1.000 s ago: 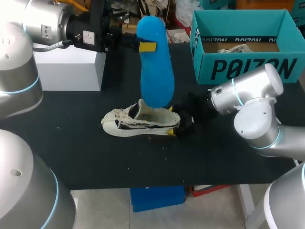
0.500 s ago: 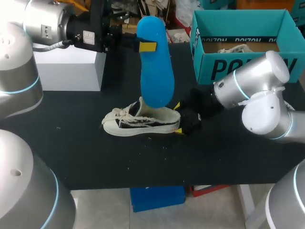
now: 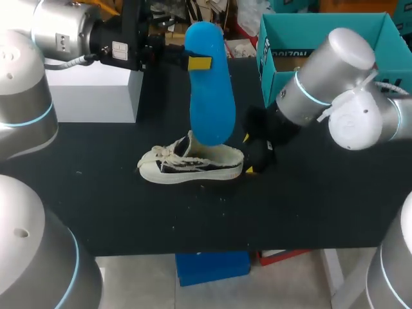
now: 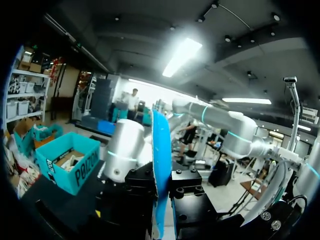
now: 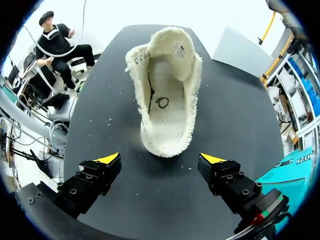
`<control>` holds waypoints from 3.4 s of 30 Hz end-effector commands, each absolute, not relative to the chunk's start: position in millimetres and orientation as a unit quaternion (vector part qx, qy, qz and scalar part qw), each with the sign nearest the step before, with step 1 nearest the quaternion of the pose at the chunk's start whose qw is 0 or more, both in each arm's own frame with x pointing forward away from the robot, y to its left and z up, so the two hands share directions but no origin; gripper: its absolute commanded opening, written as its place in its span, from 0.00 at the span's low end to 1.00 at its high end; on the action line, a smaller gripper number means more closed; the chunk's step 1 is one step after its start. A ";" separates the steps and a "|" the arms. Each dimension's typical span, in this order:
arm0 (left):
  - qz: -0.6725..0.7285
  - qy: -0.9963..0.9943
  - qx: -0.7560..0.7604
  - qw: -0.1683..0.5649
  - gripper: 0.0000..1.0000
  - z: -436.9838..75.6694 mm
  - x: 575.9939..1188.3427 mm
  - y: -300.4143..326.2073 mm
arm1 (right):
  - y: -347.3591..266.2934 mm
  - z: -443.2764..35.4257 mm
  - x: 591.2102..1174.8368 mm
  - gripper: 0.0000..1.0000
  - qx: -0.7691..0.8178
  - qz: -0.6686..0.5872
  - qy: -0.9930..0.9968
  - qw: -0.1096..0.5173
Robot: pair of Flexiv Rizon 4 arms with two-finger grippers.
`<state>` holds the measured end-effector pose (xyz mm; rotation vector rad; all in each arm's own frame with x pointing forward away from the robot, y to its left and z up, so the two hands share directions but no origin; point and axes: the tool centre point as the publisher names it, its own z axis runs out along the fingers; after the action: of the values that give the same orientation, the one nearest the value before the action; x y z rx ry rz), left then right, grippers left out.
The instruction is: Take the shoe out of the shoebox, open the shoe tongue, remove and reinsert the insole, then place the shoe into the shoebox
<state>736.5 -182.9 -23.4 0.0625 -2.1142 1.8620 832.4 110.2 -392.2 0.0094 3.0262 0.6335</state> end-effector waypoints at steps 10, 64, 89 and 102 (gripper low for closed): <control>0.652 -0.741 0.023 0.160 0.00 -24.1 735.6 -183.6 | 115.5 -377.4 833.0 1.00 0.022 -0.091 0.995 0.035; 0.652 -0.741 0.023 0.160 0.00 -24.1 735.6 -183.6 | 138.7 -375.6 839.4 1.00 0.001 0.036 0.998 0.042; 0.652 -0.741 0.023 0.160 0.00 -24.1 735.6 -183.6 | 132.9 -389.3 840.8 1.00 0.008 0.353 0.935 0.038; 0.652 -0.741 0.023 0.160 0.00 -24.1 735.6 -183.6 | 130.0 -402.6 842.5 1.00 0.024 0.400 0.915 0.034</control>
<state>736.5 -183.0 -23.5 0.0626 -2.1142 1.8621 842.8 131.0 -397.1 0.0744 2.8897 1.0596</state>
